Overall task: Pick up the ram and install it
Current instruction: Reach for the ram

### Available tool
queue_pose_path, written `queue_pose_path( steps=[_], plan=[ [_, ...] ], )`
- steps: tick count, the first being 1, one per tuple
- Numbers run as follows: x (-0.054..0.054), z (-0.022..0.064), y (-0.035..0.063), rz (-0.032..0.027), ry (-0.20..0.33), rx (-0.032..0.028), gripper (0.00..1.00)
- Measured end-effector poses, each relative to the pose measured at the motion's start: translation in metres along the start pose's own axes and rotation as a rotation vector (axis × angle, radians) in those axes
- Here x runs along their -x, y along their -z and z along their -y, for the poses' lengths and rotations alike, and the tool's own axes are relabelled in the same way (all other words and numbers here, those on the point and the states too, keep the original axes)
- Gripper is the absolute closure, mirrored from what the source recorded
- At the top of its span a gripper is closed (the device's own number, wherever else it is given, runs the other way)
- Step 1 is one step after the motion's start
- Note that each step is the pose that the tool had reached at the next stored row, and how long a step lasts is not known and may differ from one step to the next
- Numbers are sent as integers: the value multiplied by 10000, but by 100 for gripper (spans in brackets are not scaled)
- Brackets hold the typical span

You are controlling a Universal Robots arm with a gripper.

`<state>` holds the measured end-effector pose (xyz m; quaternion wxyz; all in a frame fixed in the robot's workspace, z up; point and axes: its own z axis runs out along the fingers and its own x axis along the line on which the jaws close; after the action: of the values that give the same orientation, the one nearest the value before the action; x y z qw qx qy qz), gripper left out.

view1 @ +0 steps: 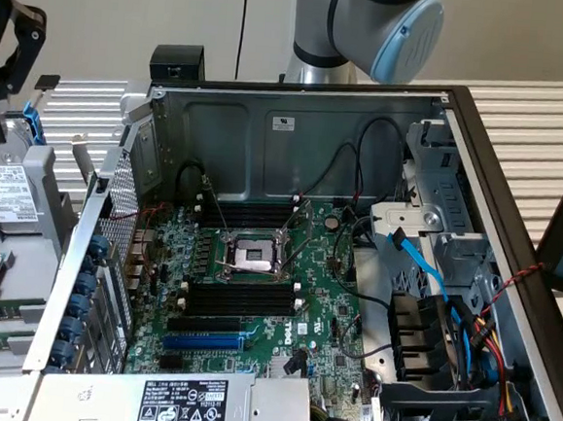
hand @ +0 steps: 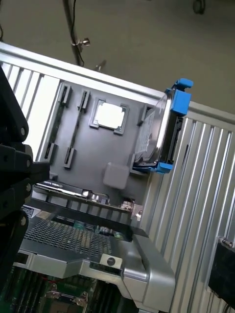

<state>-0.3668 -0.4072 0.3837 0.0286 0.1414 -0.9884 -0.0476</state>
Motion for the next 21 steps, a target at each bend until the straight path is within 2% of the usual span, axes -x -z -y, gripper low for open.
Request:
queue_pose_path(
  steps=[4, 6, 21],
  plan=[
    [-4, -1, -3, -75, 720, -31, 89],
    [-6, -2, -3, -132, 1272, -56, 89],
    [-15, -3, -19, -410, 3996, -174, 89]
  ],
)
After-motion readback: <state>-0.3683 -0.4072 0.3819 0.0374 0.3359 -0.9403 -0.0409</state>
